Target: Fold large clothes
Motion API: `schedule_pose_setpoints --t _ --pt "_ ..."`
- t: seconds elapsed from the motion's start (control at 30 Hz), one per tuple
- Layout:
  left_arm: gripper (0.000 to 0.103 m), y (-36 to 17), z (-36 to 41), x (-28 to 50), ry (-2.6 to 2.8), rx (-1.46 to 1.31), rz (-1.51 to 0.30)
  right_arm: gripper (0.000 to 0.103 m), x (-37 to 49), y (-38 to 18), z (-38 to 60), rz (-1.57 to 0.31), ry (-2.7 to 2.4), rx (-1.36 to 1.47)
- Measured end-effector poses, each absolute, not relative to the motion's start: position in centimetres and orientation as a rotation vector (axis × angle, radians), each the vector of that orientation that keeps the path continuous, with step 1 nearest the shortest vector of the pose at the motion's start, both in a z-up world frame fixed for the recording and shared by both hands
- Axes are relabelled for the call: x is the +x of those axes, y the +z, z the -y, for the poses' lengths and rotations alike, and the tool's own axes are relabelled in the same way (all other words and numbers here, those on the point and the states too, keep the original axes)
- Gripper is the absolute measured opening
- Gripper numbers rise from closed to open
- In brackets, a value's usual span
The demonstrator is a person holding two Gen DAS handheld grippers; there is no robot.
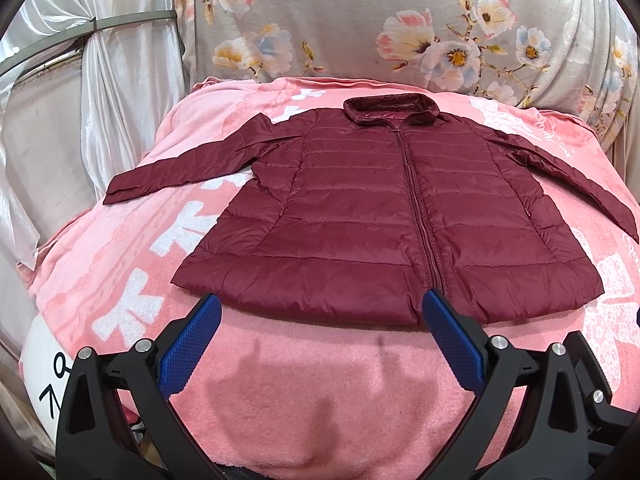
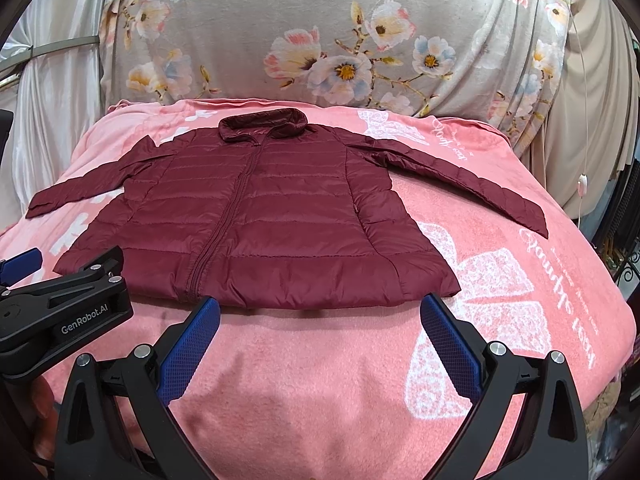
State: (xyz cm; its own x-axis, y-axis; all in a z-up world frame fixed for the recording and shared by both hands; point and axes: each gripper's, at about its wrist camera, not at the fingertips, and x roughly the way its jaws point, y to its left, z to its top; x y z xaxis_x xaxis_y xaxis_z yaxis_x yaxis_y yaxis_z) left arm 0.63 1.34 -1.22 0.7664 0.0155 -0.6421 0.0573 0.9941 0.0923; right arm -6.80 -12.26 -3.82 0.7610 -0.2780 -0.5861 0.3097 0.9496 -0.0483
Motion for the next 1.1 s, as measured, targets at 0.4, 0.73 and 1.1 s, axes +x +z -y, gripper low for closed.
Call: schedule_pose_setpoints --t 0.4,0.73,1.1 --pt "0.098 -1.3 -1.46 0.82 -0.012 0.106 -0.71 0.098 -6.3 -4.38 11.72 -0.629 -0.308 0.041" --pt "0.098 -1.21 -1.07 0.91 -0.017 0.118 -0.71 0.098 -6.37 -4.2 11.67 -0.628 -0.307 0.038" --pt "0.098 -1.24 -0.94 0.9 -0.013 0.117 -0.711 0.098 -6.23 -4.27 11.64 -0.633 -0.306 0.041"
